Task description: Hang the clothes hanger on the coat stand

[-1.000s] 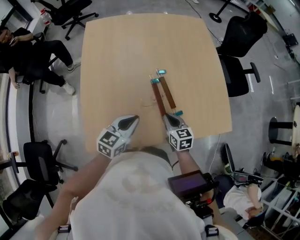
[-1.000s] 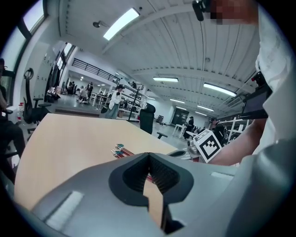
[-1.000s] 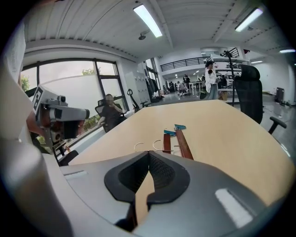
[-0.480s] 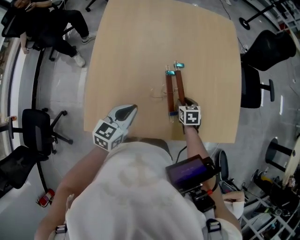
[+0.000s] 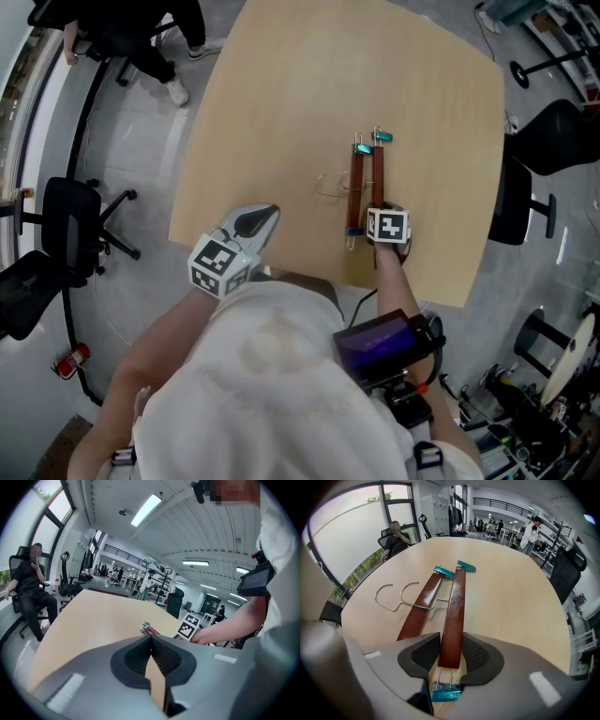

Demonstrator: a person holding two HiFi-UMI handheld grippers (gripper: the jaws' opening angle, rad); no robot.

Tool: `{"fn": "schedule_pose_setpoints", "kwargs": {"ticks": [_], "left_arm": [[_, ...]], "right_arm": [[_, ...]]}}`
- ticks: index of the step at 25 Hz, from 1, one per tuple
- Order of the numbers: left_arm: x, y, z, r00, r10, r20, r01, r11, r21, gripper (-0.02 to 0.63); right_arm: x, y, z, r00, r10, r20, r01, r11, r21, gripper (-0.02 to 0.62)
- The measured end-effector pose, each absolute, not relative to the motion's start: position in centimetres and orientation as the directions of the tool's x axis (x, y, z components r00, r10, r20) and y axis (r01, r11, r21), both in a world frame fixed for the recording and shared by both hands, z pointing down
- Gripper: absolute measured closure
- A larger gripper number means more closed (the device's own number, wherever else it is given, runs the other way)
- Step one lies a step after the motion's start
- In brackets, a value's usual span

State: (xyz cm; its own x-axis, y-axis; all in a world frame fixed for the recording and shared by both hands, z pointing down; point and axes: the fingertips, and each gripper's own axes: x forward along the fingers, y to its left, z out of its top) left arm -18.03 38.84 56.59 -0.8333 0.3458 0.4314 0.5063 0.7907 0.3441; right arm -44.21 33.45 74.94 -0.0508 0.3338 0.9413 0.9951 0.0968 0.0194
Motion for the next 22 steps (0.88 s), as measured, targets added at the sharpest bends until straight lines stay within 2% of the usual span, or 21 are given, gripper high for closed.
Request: {"fn": "schedule_pose_setpoints", "kwargs": {"ticks": [5,11,15,18,22], "left_arm": [[-18.9,38.9,56.7,-0.837,0.340,0.428,0.499,0.795,0.344,0.604],[-19.0,38.9,56.2,-0.842,0.331,0.425,0.485,0.810,0.330,0.604],[-19.5,38.6,56.3,-0.848,0.309,0.430,0.464,0.825,0.322,0.604],[-20.5,38.0,56.0,-0.853,0.296,0.430,0.451,0.833,0.321,0.604],[-22.5,38.0,55.6,-0.861,0.260,0.437,0.414,0.857,0.306,0.604]], "right_arm": [[-43.9,33.4,75.0,0.013,0.332,0.943,0.983,0.168,-0.073,0.446],[-42.9,32.7,73.7,0.197,0.470,0.860,0.865,0.330,-0.378,0.453],[-41.8,32.9,72.8,0.321,0.613,0.722,0.694,0.366,-0.620,0.453],[-41.0,33.0,71.7,0.400,0.714,0.574,0.558,0.307,-0.771,0.453],[-40.0,32.9,69.1,0.471,0.784,0.404,0.432,0.195,-0.881,0.453]]}}
